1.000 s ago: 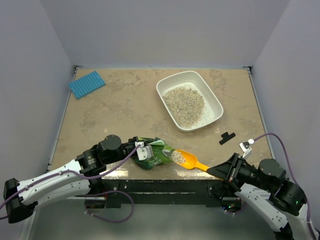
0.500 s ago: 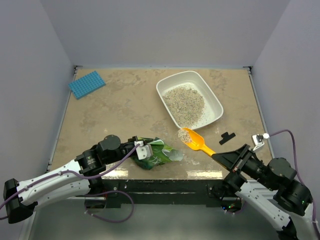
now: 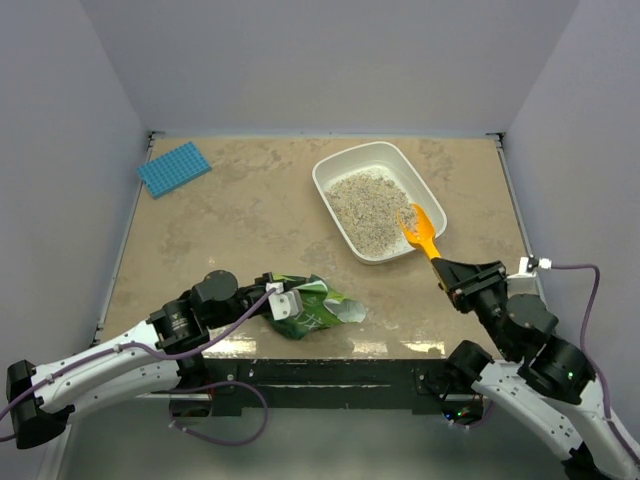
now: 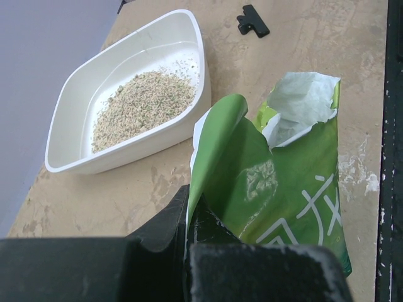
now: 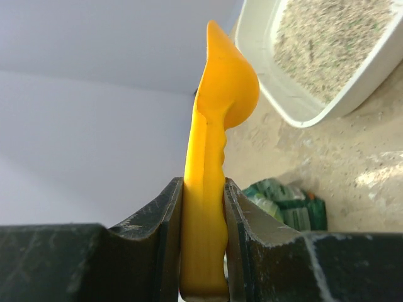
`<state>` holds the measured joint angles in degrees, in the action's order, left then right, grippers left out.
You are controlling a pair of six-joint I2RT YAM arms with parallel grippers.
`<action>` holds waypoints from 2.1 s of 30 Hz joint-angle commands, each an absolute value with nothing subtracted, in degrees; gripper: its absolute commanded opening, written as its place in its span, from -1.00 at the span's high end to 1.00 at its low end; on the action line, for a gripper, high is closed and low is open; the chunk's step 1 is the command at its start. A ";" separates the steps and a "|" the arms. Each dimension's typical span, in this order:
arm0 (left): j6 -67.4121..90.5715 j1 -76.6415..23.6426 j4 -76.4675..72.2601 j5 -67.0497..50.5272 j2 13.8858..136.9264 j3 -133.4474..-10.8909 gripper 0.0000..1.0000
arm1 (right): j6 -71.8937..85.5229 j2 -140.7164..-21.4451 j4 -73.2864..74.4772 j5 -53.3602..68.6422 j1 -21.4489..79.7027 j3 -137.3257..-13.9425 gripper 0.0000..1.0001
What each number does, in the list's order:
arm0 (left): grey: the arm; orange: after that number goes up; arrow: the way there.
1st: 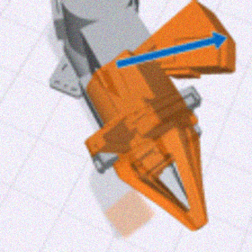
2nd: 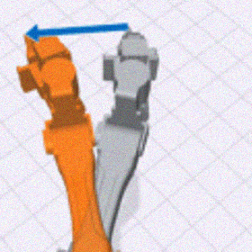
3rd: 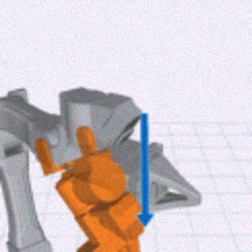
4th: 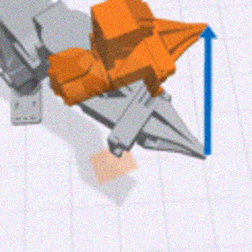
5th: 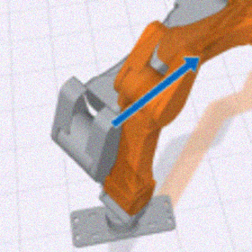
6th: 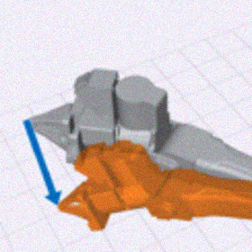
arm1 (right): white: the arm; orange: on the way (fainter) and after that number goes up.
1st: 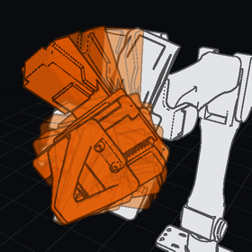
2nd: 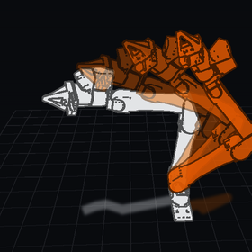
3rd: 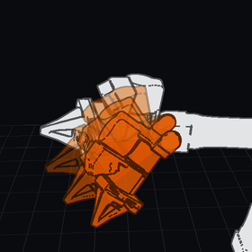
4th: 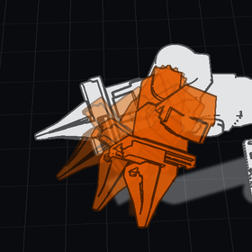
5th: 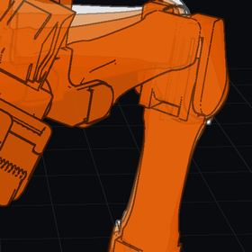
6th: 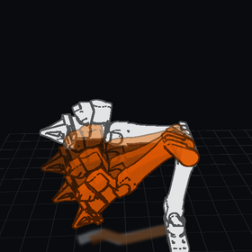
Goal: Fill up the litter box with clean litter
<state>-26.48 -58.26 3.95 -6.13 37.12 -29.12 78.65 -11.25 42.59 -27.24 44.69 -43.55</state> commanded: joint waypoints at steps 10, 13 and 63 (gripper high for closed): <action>-24.26 -58.71 1.58 -7.73 35.25 -28.65 1.00 | 69.90 -38.47 19.95 -41.40 43.69 -37.76 1.00; -24.26 -58.80 1.67 -7.38 35.07 -28.56 1.00 | 58.12 -51.82 22.40 -40.87 40.88 -47.06 1.00; -23.03 -58.97 1.85 -1.14 33.93 -29.00 1.00 | 25.93 -74.88 21.10 -15.56 -3.08 -50.89 1.00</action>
<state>-24.77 -58.65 3.92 -2.48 34.96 -29.12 24.43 -72.82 26.83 -20.82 -1.63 -53.12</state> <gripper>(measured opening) 0.018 0.297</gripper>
